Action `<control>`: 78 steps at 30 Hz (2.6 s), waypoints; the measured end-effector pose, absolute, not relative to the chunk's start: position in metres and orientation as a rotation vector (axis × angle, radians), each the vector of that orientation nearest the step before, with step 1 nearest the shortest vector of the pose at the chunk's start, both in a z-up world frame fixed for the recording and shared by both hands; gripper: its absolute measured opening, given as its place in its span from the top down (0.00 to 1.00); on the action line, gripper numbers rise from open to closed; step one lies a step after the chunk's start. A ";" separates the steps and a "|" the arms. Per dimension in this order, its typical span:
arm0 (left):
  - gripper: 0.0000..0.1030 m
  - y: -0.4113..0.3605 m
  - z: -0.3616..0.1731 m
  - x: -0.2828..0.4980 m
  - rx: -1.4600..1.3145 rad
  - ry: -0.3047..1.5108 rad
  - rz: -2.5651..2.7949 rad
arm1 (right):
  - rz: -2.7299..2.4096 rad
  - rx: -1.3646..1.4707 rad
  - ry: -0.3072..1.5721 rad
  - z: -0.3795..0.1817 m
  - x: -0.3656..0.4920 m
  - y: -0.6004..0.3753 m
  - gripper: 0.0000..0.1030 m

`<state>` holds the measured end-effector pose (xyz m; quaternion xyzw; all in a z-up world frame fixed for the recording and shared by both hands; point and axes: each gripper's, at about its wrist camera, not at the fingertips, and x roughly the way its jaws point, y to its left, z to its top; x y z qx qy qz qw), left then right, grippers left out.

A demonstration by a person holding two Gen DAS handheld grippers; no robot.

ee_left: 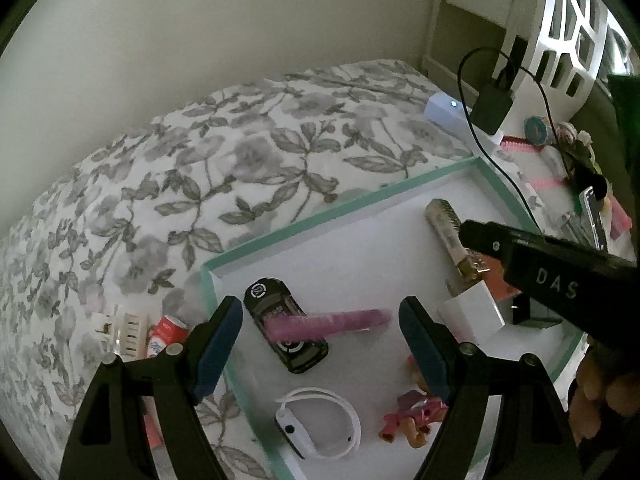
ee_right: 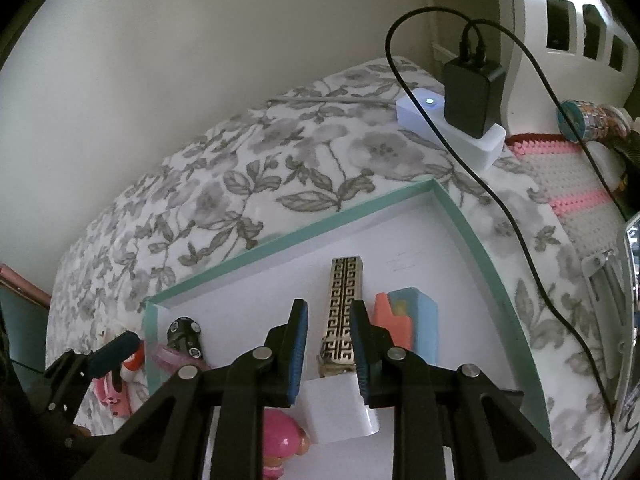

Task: Organize rigid objects
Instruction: 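Lower the harmonica into the tray with the right tool while the left tool releases the lighter there, then move both open tools back over the pile of items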

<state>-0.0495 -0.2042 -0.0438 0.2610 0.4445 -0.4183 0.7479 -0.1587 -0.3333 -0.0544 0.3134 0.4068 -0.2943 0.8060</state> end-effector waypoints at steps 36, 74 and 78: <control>0.10 -0.027 0.027 0.034 0.138 0.937 -0.299 | -0.549 0.561 0.721 0.006 -0.147 -0.262 0.00; 0.10 0.005 -0.073 0.088 0.075 1.327 -0.241 | -0.331 0.430 1.017 -0.059 -0.027 -0.167 0.00; 0.10 -0.005 -0.073 0.086 0.089 1.318 -0.262 | -0.389 0.452 1.010 -0.056 -0.032 -0.180 0.00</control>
